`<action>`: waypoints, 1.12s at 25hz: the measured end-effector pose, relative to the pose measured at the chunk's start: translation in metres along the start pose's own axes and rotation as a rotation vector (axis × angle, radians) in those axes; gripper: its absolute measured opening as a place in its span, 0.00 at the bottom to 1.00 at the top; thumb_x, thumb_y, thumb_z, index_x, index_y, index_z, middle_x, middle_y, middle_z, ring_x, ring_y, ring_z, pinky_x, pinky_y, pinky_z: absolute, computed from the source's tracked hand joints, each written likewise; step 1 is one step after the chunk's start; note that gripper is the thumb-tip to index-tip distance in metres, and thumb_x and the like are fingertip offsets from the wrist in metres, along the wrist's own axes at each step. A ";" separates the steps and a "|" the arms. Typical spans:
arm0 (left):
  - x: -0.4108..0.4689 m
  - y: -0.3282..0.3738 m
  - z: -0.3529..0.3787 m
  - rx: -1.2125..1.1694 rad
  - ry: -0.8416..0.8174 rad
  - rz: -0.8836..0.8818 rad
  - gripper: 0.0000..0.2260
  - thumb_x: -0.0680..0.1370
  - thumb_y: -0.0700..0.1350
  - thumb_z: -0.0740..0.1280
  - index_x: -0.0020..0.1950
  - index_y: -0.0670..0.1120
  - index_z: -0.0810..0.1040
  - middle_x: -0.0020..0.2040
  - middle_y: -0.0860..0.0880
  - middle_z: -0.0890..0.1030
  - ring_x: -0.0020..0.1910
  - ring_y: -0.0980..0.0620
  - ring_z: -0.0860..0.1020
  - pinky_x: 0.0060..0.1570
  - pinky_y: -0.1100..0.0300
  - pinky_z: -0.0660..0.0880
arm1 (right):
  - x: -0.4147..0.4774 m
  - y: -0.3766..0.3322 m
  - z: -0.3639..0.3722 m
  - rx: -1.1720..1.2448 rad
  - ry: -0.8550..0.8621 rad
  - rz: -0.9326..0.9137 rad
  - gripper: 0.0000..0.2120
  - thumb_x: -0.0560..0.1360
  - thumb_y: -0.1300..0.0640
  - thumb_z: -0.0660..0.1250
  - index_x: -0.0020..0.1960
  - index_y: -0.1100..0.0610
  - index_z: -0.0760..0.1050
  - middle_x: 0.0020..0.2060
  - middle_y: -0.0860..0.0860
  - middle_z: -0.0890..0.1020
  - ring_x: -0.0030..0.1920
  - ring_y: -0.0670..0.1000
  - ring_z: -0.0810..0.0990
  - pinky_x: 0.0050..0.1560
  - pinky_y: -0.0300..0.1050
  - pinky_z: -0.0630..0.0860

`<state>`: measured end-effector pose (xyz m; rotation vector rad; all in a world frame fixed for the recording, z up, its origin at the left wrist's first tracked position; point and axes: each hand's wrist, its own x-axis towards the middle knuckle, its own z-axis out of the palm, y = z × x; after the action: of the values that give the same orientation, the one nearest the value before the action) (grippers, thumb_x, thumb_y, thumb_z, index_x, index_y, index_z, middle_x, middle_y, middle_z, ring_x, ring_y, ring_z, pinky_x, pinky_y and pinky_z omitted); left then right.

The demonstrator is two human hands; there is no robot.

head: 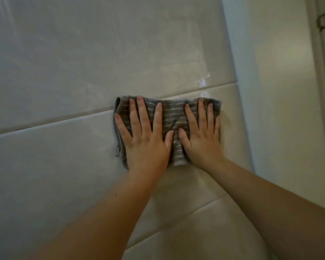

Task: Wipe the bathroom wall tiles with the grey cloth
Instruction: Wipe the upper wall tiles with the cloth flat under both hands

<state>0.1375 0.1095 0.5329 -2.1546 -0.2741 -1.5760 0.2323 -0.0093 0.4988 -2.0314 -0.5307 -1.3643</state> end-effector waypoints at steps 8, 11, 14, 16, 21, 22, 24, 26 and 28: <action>-0.049 0.007 0.008 -0.008 -0.051 0.266 0.27 0.81 0.58 0.52 0.79 0.49 0.60 0.80 0.38 0.54 0.79 0.38 0.52 0.74 0.35 0.40 | -0.062 0.019 0.013 -0.039 -0.029 -0.086 0.34 0.78 0.41 0.50 0.79 0.48 0.40 0.78 0.58 0.49 0.78 0.62 0.46 0.74 0.67 0.47; 0.011 0.021 -0.002 -0.012 -0.006 0.157 0.27 0.82 0.59 0.50 0.79 0.52 0.57 0.80 0.38 0.52 0.79 0.39 0.49 0.73 0.37 0.35 | 0.011 0.022 -0.010 -0.011 -0.075 -0.034 0.33 0.75 0.38 0.44 0.77 0.47 0.39 0.79 0.55 0.45 0.78 0.59 0.41 0.75 0.63 0.41; 0.041 0.044 -0.002 0.005 -0.074 0.129 0.28 0.82 0.60 0.45 0.80 0.53 0.45 0.80 0.40 0.40 0.79 0.40 0.39 0.72 0.36 0.32 | 0.047 0.043 -0.018 -0.018 -0.067 -0.022 0.33 0.75 0.37 0.39 0.77 0.45 0.40 0.79 0.53 0.42 0.78 0.57 0.38 0.76 0.61 0.38; 0.039 0.061 0.002 -0.010 -0.081 0.150 0.28 0.83 0.60 0.44 0.80 0.53 0.42 0.80 0.40 0.38 0.79 0.40 0.38 0.72 0.36 0.34 | 0.041 0.060 -0.013 -0.003 -0.036 0.002 0.32 0.75 0.37 0.40 0.77 0.44 0.40 0.79 0.54 0.43 0.78 0.58 0.39 0.76 0.61 0.38; 0.003 0.095 0.018 -0.078 -0.122 0.229 0.27 0.83 0.58 0.43 0.80 0.51 0.38 0.79 0.39 0.35 0.78 0.40 0.36 0.70 0.35 0.30 | -0.006 0.105 0.004 0.025 -0.025 0.061 0.30 0.77 0.38 0.44 0.76 0.46 0.40 0.79 0.57 0.44 0.78 0.59 0.40 0.76 0.60 0.39; -0.006 0.100 0.020 -0.078 -0.132 0.239 0.27 0.83 0.58 0.42 0.79 0.51 0.37 0.79 0.39 0.34 0.78 0.40 0.35 0.70 0.35 0.29 | -0.016 0.111 0.007 0.032 -0.015 0.057 0.31 0.78 0.39 0.45 0.77 0.48 0.42 0.78 0.58 0.45 0.78 0.59 0.41 0.76 0.61 0.41; -0.024 0.104 0.024 -0.061 -0.152 0.261 0.27 0.83 0.57 0.41 0.79 0.50 0.34 0.78 0.39 0.31 0.77 0.39 0.33 0.69 0.34 0.27 | -0.035 0.118 0.015 0.038 0.000 0.069 0.31 0.79 0.40 0.45 0.78 0.50 0.44 0.78 0.59 0.46 0.78 0.60 0.42 0.76 0.61 0.42; -0.039 0.103 0.026 -0.056 -0.173 0.293 0.28 0.83 0.57 0.41 0.78 0.50 0.33 0.77 0.39 0.30 0.77 0.39 0.32 0.67 0.35 0.25 | -0.056 0.121 0.022 0.021 0.005 0.094 0.31 0.79 0.39 0.44 0.78 0.50 0.43 0.78 0.60 0.46 0.78 0.60 0.41 0.76 0.62 0.43; -0.051 0.095 0.026 -0.042 -0.175 0.341 0.28 0.83 0.58 0.42 0.79 0.49 0.34 0.77 0.38 0.30 0.77 0.39 0.32 0.66 0.36 0.24 | -0.077 0.120 0.026 0.013 0.000 0.108 0.31 0.80 0.38 0.42 0.78 0.49 0.41 0.78 0.60 0.46 0.78 0.60 0.42 0.76 0.64 0.44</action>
<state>0.1828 0.0437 0.4558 -2.2324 0.0716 -1.2162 0.2963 -0.0768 0.3877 -2.0197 -0.4230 -1.2934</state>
